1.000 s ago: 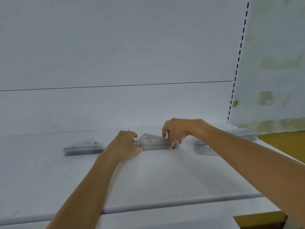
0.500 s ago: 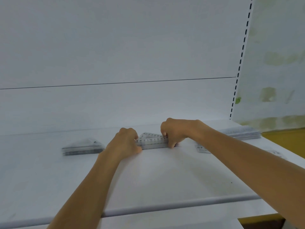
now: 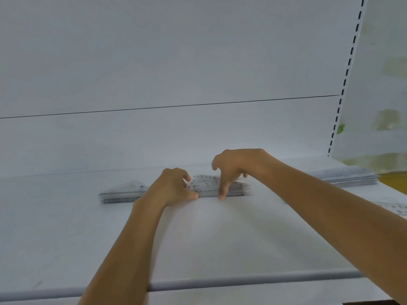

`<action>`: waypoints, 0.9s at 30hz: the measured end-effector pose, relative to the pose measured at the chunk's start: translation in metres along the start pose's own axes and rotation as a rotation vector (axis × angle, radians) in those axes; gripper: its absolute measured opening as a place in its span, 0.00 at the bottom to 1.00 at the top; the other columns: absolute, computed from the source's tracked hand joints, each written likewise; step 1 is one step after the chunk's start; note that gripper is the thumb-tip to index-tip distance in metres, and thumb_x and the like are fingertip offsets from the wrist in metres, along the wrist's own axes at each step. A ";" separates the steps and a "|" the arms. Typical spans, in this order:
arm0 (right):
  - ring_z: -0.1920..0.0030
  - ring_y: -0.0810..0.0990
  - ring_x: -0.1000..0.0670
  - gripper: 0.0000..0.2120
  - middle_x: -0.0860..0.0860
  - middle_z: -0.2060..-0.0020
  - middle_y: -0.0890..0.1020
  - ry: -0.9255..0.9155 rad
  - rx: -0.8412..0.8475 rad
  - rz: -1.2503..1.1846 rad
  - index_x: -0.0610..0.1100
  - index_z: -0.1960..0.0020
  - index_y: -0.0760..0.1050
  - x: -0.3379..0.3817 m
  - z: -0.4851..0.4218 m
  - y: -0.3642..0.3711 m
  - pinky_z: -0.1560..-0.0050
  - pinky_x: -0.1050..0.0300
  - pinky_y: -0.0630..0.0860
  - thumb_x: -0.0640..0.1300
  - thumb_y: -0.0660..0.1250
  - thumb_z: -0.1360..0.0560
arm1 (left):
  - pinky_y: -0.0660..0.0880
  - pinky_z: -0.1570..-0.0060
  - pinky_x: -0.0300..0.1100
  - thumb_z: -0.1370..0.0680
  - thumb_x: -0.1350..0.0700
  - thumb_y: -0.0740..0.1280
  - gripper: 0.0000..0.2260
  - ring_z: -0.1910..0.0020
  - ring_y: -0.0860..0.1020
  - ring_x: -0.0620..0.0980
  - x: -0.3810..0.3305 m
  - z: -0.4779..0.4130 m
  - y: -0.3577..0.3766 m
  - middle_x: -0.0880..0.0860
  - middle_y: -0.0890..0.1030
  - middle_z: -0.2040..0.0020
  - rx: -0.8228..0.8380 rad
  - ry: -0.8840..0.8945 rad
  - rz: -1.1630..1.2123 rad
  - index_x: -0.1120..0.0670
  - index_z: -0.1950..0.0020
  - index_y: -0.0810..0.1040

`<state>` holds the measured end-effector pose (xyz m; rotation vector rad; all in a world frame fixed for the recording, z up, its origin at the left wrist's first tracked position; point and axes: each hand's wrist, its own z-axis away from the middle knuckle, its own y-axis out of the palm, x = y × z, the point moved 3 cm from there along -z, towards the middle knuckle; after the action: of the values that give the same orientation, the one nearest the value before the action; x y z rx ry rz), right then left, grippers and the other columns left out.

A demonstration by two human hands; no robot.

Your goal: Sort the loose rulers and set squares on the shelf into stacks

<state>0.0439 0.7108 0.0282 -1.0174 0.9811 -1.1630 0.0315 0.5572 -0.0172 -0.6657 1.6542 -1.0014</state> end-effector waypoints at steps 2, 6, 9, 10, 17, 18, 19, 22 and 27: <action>0.43 0.77 0.46 0.48 0.50 0.33 0.69 -0.058 0.012 -0.027 0.49 0.27 0.56 0.011 -0.006 -0.003 0.50 0.51 0.78 0.55 0.78 0.39 | 0.65 0.65 0.32 0.31 0.51 0.74 0.22 0.55 0.73 0.45 0.000 0.000 0.001 0.47 0.73 0.54 0.006 0.000 0.000 0.53 0.39 0.74; 0.39 0.75 0.45 0.45 0.51 0.32 0.67 -0.144 0.079 -0.018 0.56 0.28 0.55 0.032 -0.013 -0.006 0.68 0.59 0.72 0.50 0.77 0.37 | 0.66 0.57 0.35 0.29 0.54 0.72 0.21 0.56 0.73 0.46 0.000 0.000 0.004 0.48 0.72 0.53 -0.013 0.013 -0.031 0.52 0.37 0.73; 0.39 0.74 0.44 0.39 0.51 0.33 0.67 -0.146 0.090 0.002 0.55 0.30 0.61 0.034 -0.016 -0.003 0.71 0.60 0.71 0.49 0.77 0.35 | 0.67 0.55 0.36 0.28 0.54 0.70 0.22 0.55 0.73 0.46 -0.001 0.000 0.007 0.47 0.72 0.52 -0.004 0.038 -0.024 0.50 0.35 0.72; 0.39 0.74 0.44 0.38 0.51 0.33 0.67 -0.143 0.089 0.004 0.55 0.30 0.62 0.033 -0.016 -0.003 0.71 0.61 0.70 0.49 0.76 0.35 | 0.67 0.55 0.36 0.28 0.52 0.69 0.22 0.55 0.73 0.46 -0.001 0.000 0.008 0.46 0.72 0.52 -0.001 0.038 -0.020 0.49 0.34 0.71; 0.41 0.74 0.46 0.39 0.51 0.34 0.69 -0.129 0.101 -0.004 0.51 0.30 0.63 0.027 -0.019 -0.003 0.67 0.58 0.76 0.50 0.77 0.36 | 0.68 0.57 0.37 0.31 0.46 0.72 0.24 0.54 0.74 0.47 -0.004 0.001 0.010 0.47 0.76 0.48 -0.031 0.040 -0.046 0.54 0.39 0.74; 0.42 0.74 0.46 0.39 0.51 0.34 0.68 -0.124 0.114 -0.019 0.51 0.30 0.63 0.027 -0.019 -0.004 0.64 0.56 0.78 0.49 0.77 0.36 | 0.68 0.57 0.38 0.31 0.47 0.73 0.23 0.55 0.74 0.47 -0.003 0.000 0.010 0.48 0.75 0.50 -0.041 0.037 -0.049 0.55 0.41 0.75; 0.43 0.73 0.47 0.39 0.52 0.34 0.68 -0.120 0.123 -0.016 0.52 0.30 0.63 0.028 -0.019 -0.004 0.63 0.55 0.78 0.49 0.77 0.36 | 0.69 0.57 0.38 0.31 0.48 0.73 0.21 0.54 0.75 0.48 -0.003 0.000 0.010 0.49 0.75 0.51 -0.049 0.034 -0.048 0.56 0.42 0.76; 0.43 0.76 0.46 0.41 0.50 0.34 0.70 -0.114 0.131 0.035 0.52 0.29 0.62 0.032 -0.021 -0.005 0.70 0.59 0.74 0.49 0.77 0.36 | 0.71 0.55 0.38 0.32 0.49 0.74 0.19 0.52 0.77 0.50 -0.003 0.000 0.010 0.50 0.76 0.52 -0.069 0.026 -0.040 0.57 0.45 0.77; 0.44 0.76 0.46 0.37 0.47 0.38 0.72 -0.124 0.160 0.138 0.48 0.30 0.64 0.038 -0.030 -0.004 0.84 0.66 0.69 0.48 0.75 0.35 | 0.62 0.73 0.33 0.34 0.43 0.73 0.15 0.72 0.70 0.42 -0.005 -0.001 0.013 0.45 0.72 0.70 -0.068 0.033 -0.071 0.49 0.68 0.70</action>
<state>0.0195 0.6700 0.0218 -0.8692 0.8335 -1.0343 0.0328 0.5678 -0.0260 -0.7615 1.7097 -1.0151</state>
